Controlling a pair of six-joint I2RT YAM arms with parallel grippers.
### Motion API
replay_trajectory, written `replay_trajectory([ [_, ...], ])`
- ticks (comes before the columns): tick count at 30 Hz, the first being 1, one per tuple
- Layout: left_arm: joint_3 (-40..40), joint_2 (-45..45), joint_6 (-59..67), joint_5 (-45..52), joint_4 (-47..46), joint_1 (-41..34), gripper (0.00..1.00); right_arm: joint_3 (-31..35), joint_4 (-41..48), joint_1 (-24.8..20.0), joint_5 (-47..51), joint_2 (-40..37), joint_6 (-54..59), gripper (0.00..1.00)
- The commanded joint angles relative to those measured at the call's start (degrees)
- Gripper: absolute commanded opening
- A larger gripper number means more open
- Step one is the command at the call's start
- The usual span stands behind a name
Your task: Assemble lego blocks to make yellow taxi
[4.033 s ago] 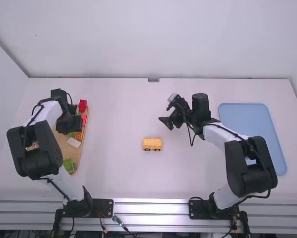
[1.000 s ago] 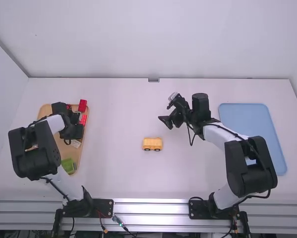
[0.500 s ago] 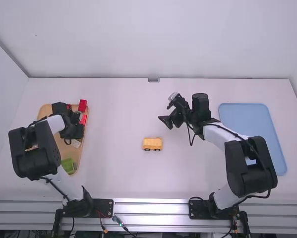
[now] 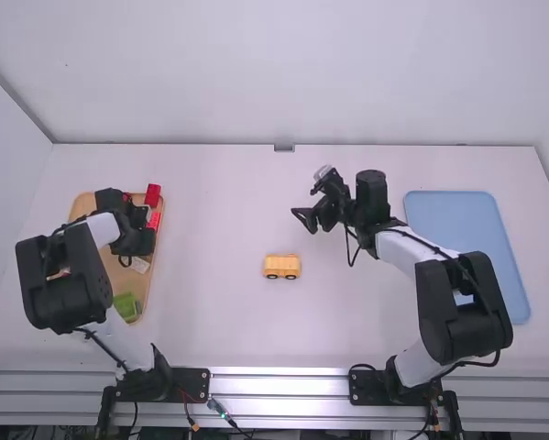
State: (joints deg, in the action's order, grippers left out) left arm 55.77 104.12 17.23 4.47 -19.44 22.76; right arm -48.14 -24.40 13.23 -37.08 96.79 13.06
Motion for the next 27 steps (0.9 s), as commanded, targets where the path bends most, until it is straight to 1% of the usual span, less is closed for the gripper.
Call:
replay_trajectory([
  [1,-0.76,-4.68,0.2,0.5,-0.2,-0.33,0.11,-0.7,-2.6,0.0,-0.33,-0.15,-8.55,0.99],
  [5,-0.79,-9.81,0.26,0.48,0.0,-1.73,0.09,-0.7,-7.98,-0.02,-0.5,-0.15,-16.52,0.99],
  [9,-1.16,-15.47,2.43,0.5,1.25,-4.96,0.06,-0.7,-11.69,-0.07,-0.52,-0.15,-23.63,0.99],
  [13,-4.39,-20.35,6.84,0.48,6.56,-10.16,0.06,-0.72,-13.68,-0.09,-0.31,-0.15,-28.7,0.99],
  [14,-6.47,-22.36,10.01,0.5,9.44,-13.11,0.07,-0.94,-13.99,-0.24,-0.46,-0.15,-30.14,0.99],
  [15,-8.0,-23.69,12.41,0.5,11.54,-15.28,0.07,-1.44,-12.96,-0.63,-0.74,-0.15,-31.04,0.99],
  [16,-8.22,-23.87,12.76,0.5,11.85,-15.58,0.07,-1.53,-12.72,-0.68,-0.83,-0.15,-31.12,0.99],
  [17,-10.01,-25.29,15.72,0.59,14.23,-18.14,0.06,-2.67,-10.45,-1.25,-2.16,-0.15,-31.08,0.99],
  [19,-11.63,-26.6,20.09,1.33,15.52,-20.92,0.05,-4.42,-6.23,-1.79,-4.72,-0.15,-29.33,0.99],
  [20,-12.59,-27.41,24.65,2.62,15.65,-23.39,0.05,-6.54,-1.09,-2.16,-6.97,-0.15,-26.71,0.99],
  [22,-13.07,-27.85,28.26,4.02,15.54,-25.83,0.05,-9.2,5.68,-2.45,-8.24,-0.15,-23.56,0.99],
  [27,-13.09,-27.85,36.72,5.64,15.41,-31.85,0.06,-19.08,31.19,-2.36,-8.13,-0.13,-10.34,0.99],
])
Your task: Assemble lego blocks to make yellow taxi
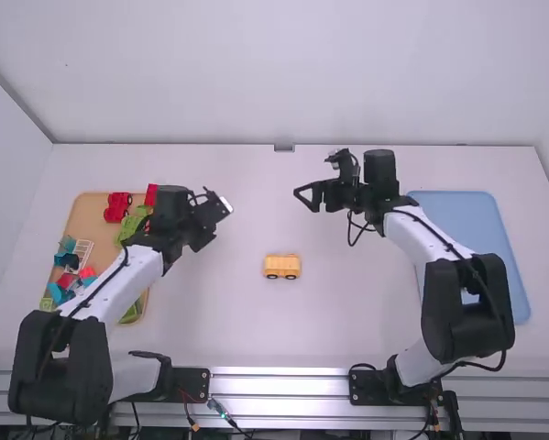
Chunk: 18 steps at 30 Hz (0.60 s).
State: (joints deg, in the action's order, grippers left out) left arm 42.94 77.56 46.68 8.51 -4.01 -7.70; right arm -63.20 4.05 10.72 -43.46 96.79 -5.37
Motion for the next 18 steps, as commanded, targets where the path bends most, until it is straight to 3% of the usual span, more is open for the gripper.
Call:
replay_trajectory([
  [1,-0.26,-1.29,8.63,1.6,0.2,-2.25,0.06,-5.64,6.91,0.22,-1.66,-0.13,10.73,0.99],
  [5,-0.26,-1.29,12.17,1.57,2.91,-5.62,0.07,-10.78,20.94,0.24,-1.4,0.02,21.59,0.99],
  [7,-0.26,-1.29,13.7,1.62,4.13,-6.86,0.07,-11.85,23.52,0.24,-1.51,0.39,23.71,0.99],
  [12,-0.26,-1.29,17.77,2.51,7.63,-10.38,0.06,-12.44,25.51,0.24,-1.57,1.92,24.94,0.99],
  [18,-0.26,-1.29,19.71,11.67,10.62,-10.69,0.04,-12.35,27.23,0.22,-8.39,5.03,29.07,0.99],
])
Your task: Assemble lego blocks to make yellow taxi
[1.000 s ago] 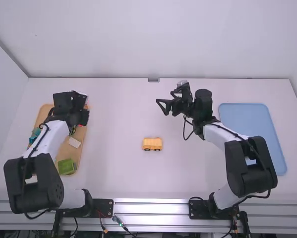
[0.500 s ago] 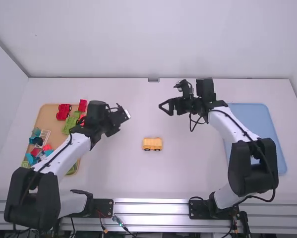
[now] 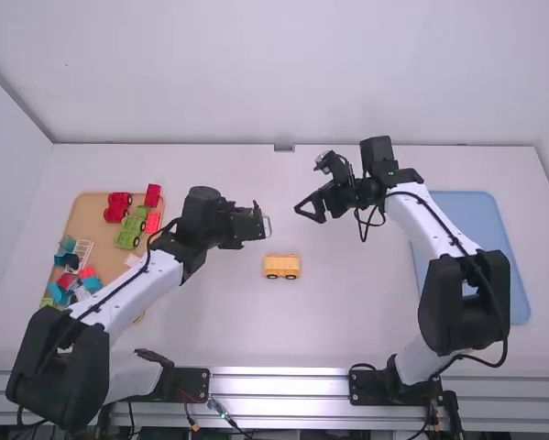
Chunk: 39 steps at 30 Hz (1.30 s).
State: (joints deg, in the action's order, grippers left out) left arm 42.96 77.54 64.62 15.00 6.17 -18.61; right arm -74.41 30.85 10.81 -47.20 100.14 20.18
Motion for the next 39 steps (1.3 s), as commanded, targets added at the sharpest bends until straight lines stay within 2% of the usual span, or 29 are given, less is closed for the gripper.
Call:
replay_trajectory([
  [1,-0.28,-1.27,1.62,5.64,0.81,0.24,0.04,-1.11,0.5,0.09,-6.05,2.05,4.44,0.99],
  [5,-0.28,-1.27,-0.22,6.71,2.12,0.22,0.04,-1.05,0.15,0.04,-9.7,3.13,5.79,0.99],
  [11,-0.28,-1.25,-10.27,7.08,4.68,-0.13,0.1,-0.81,-2.6,0.13,-15.02,3.39,10.27,0.96],
  [16,-0.28,-1.25,-18.8,6.99,7.08,0.17,0.09,-0.63,-5.22,0.04,-17.55,3.39,11.34,0.94],
  [19,-0.28,-1.25,-18.8,7.02,7.19,0.17,0.06,-0.61,-6.58,0.04,-17.84,3.39,9.62,0.95],
  [21,-0.28,-0.94,-18.51,7.04,6.91,-0.04,0.02,-0.61,-7.87,0.04,-16.74,3.39,2.8,1.0],
  [24,-0.28,0.17,-15.58,7.06,5.79,-1.01,0.02,-0.61,-7.82,0.04,-14.34,3.39,-2.1,0.99],
  [30,-0.28,4.33,-9.22,4.76,6.14,-4.07,0.02,-0.61,-2.86,0.17,-11.8,3.39,-2.97,1.0],
  [34,-0.26,5.95,-6.97,3.41,6.71,-4.66,0.02,-0.61,0.63,0.15,-10.51,3.39,-1.79,0.96],
  [37,-0.28,5.95,-3.23,4.59,6.54,-4.63,0.02,-0.61,3.15,0.15,-8.83,3.39,-1.77,0.88],
  [39,-0.28,5.95,-0.9,5.81,6.49,-4.63,0.02,-0.61,3.96,0.42,-8.83,3.39,-1.62,0.88],
])
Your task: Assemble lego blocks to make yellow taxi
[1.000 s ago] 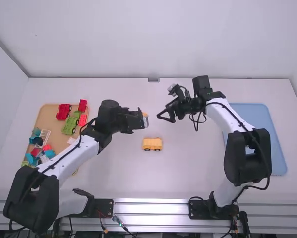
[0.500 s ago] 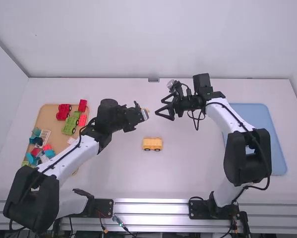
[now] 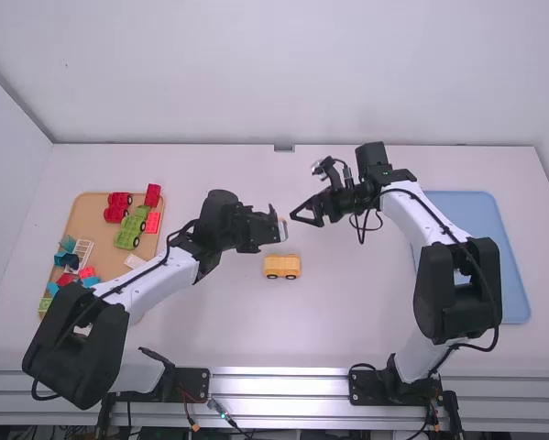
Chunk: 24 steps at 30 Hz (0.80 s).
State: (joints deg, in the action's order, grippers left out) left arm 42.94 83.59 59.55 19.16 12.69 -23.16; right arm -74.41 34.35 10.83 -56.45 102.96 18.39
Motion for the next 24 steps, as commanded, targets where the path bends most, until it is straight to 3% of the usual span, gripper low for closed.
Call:
replay_trajectory([
  [1,-0.26,-0.11,5.57,2.56,0.07,-0.09,0.02,-0.61,0.94,1.01,0.9,0.57,0.76,0.88],
  [9,-0.26,-0.11,12.5,5.46,0.55,-0.09,0.02,-0.81,2.12,6.82,6.95,0.57,0.15,0.91],
  [15,-0.26,-0.09,17.4,5.53,0.98,-0.11,0.02,-1.42,2.56,7.54,6.99,0.57,-1.9,0.77],
  [24,-0.7,0.0,24.94,9.11,-0.39,-0.11,0.02,-1.44,3.39,7.85,7.02,0.57,-3.15,0.64],
])
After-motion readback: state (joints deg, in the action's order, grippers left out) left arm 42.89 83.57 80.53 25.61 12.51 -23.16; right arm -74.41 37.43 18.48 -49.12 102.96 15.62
